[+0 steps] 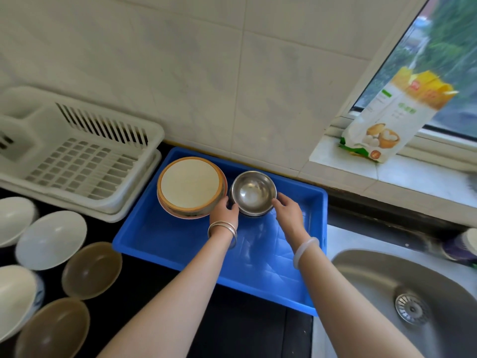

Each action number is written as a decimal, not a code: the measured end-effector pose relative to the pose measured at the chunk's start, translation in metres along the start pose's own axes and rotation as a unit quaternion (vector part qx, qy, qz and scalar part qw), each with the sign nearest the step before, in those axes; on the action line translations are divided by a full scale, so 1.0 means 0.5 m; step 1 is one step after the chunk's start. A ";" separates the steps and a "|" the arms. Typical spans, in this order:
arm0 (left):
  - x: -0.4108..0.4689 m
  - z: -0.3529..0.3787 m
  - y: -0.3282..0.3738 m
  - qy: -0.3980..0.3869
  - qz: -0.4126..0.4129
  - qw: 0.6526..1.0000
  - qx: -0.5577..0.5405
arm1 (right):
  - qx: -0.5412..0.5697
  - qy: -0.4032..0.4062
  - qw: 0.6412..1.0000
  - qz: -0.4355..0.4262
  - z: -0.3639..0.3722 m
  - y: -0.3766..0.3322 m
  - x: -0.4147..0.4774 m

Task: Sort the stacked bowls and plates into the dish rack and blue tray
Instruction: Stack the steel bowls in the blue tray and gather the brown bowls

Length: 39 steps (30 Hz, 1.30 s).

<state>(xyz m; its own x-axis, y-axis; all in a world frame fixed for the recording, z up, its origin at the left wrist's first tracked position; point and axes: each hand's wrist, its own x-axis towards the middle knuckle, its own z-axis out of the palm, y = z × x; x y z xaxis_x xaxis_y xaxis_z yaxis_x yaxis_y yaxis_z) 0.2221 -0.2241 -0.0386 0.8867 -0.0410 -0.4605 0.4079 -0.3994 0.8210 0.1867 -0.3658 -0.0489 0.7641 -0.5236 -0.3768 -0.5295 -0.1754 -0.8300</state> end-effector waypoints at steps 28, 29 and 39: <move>-0.337 -0.460 -0.425 0.410 -0.083 0.905 0.076 | -0.198 -0.288 0.936 -0.034 0.504 -0.023 -0.350; -0.336 -0.469 -0.436 0.413 -0.099 0.904 0.051 | -0.190 -0.286 0.939 -0.021 0.516 -0.027 -0.348; -0.314 -0.501 -0.489 0.369 -0.173 0.902 -0.139 | -0.068 -0.244 0.967 0.035 0.518 -0.039 -0.364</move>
<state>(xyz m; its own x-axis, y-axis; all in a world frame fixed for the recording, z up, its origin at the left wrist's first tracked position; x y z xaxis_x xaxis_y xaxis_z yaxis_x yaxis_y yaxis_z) 0.0375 0.1093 -0.0827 0.5573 0.7050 -0.4387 0.6357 -0.0223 0.7716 0.1535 -0.0513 -0.0709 0.7900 -0.0884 -0.6066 -0.6042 -0.2798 -0.7461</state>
